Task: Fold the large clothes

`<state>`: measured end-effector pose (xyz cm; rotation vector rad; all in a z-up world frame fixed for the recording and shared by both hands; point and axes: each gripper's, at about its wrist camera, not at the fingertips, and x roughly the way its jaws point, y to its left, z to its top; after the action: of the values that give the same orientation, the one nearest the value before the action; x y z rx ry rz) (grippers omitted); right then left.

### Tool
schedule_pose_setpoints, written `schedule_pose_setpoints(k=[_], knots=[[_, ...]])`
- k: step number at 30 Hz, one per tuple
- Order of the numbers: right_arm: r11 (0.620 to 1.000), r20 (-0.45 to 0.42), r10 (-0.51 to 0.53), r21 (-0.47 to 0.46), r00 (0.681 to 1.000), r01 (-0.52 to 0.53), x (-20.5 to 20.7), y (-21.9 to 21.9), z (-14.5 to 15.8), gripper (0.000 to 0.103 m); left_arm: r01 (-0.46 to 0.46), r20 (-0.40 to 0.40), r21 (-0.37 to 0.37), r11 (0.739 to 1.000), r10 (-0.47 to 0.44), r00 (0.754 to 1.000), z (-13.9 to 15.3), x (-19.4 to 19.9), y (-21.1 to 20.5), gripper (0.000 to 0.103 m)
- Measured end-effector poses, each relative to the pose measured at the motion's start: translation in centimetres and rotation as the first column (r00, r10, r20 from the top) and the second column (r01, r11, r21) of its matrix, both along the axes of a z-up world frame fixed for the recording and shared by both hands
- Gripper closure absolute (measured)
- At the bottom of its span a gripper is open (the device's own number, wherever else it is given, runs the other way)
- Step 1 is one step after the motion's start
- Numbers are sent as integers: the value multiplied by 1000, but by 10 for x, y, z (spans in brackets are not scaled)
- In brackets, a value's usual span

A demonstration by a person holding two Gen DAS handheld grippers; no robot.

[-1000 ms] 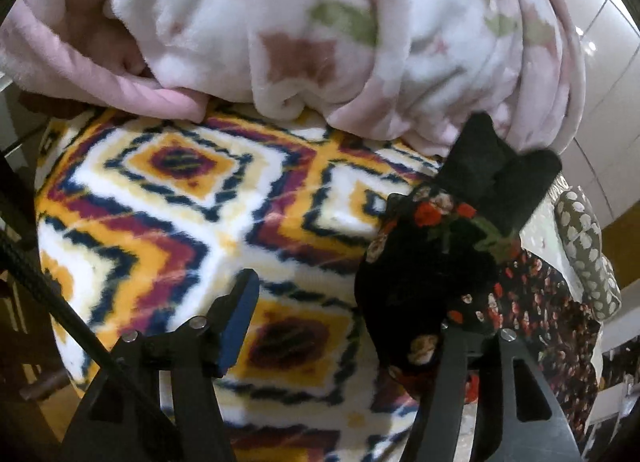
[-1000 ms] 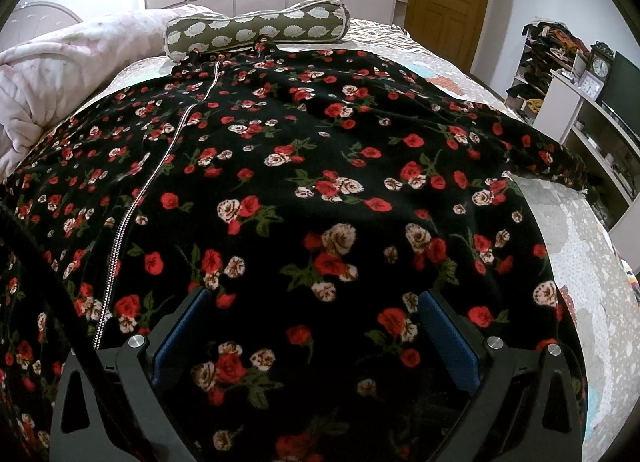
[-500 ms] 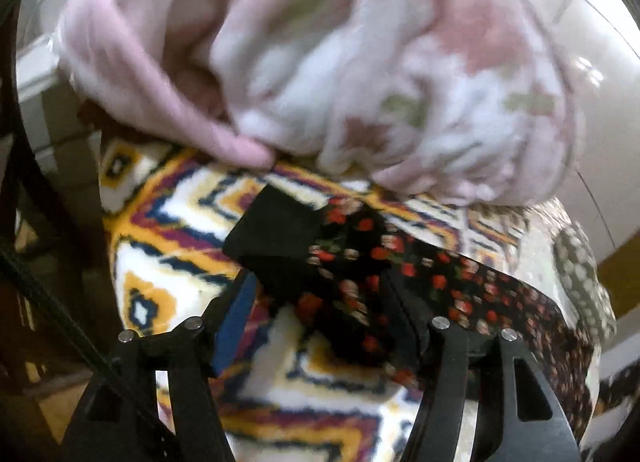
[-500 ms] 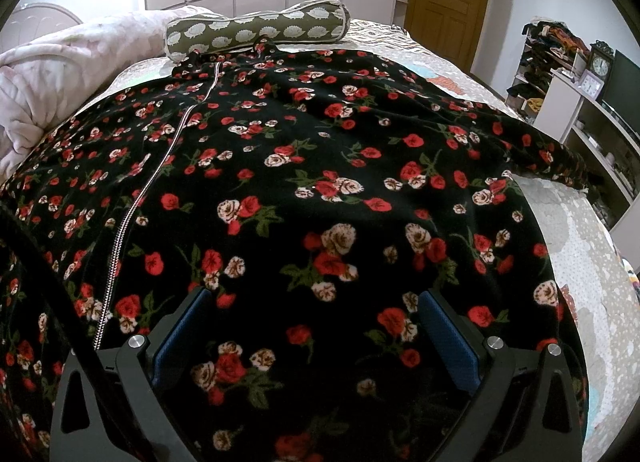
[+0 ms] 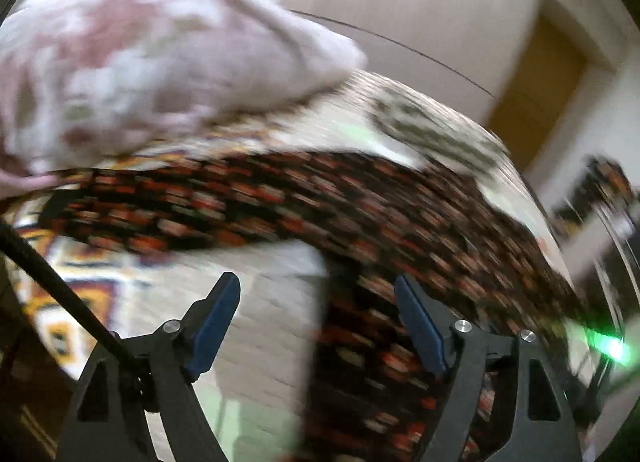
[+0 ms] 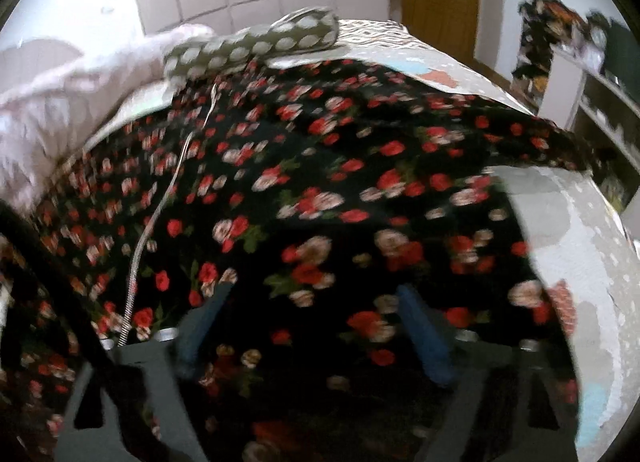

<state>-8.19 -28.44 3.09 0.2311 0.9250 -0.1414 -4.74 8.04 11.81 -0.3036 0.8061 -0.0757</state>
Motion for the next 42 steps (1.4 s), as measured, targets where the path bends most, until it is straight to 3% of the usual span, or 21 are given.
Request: schedule_pose_setpoints(k=[4, 7, 10, 14, 18, 21, 23, 27, 29, 30, 31, 34, 38, 42], knots=[[984, 35, -119, 141, 992, 113, -10, -76, 18, 26, 139, -26, 49, 989, -137, 990, -18, -9, -57, 24], [951, 43, -268, 171, 962, 258, -17, -149, 10, 26, 200, -46, 108, 974, -196, 979, -35, -16, -91, 24], [877, 41, -441, 235, 897, 420, -24, -228, -6, 26, 236, -66, 131, 963, -229, 971, -51, -18, -108, 23], [713, 84, -612, 489, 787, 502, -34, -331, -16, 26, 262, -88, 148, 954, -251, 964, -75, -14, -123, 19], [644, 4, -653, 531, 758, 551, -4, -371, -24, 26, 251, -138, 152, 956, -231, 963, -98, -3, -126, 19], [578, -77, -675, 564, 734, 590, 18, -392, -41, 26, 251, -118, 207, 946, -230, 966, -107, -3, -130, 16], [557, -126, -681, 551, 722, 622, 36, -388, -51, 26, 253, -108, 228, 940, -234, 966, -109, -4, -132, 12], [568, -108, -704, 508, 702, 648, 53, -387, -54, 27, 250, -101, 246, 937, -232, 968, -113, -3, -135, 9], [573, -89, -710, 503, 698, 647, 56, -392, -54, 49, 252, -99, 245, 936, -235, 967, -112, -4, -135, 8], [577, -88, -705, 505, 703, 642, 58, -391, -56, 75, 252, -96, 246, 936, -236, 967, -112, -3, -135, 8], [576, -88, -701, 514, 707, 636, 58, -395, -59, 92, 252, -93, 248, 935, -236, 967, -112, -3, -137, 8], [580, -72, -701, 523, 710, 625, 54, -398, -59, 93, 253, -88, 248, 935, -238, 967, -113, -2, -136, 7], [642, -25, -694, 430, 720, 635, 50, -382, -35, 93, 252, -80, 245, 936, -239, 968, -114, -2, -135, 7], [729, 52, -664, 265, 746, 630, 61, -350, 5, 94, 252, -70, 237, 938, -242, 968, -115, -3, -133, 7]])
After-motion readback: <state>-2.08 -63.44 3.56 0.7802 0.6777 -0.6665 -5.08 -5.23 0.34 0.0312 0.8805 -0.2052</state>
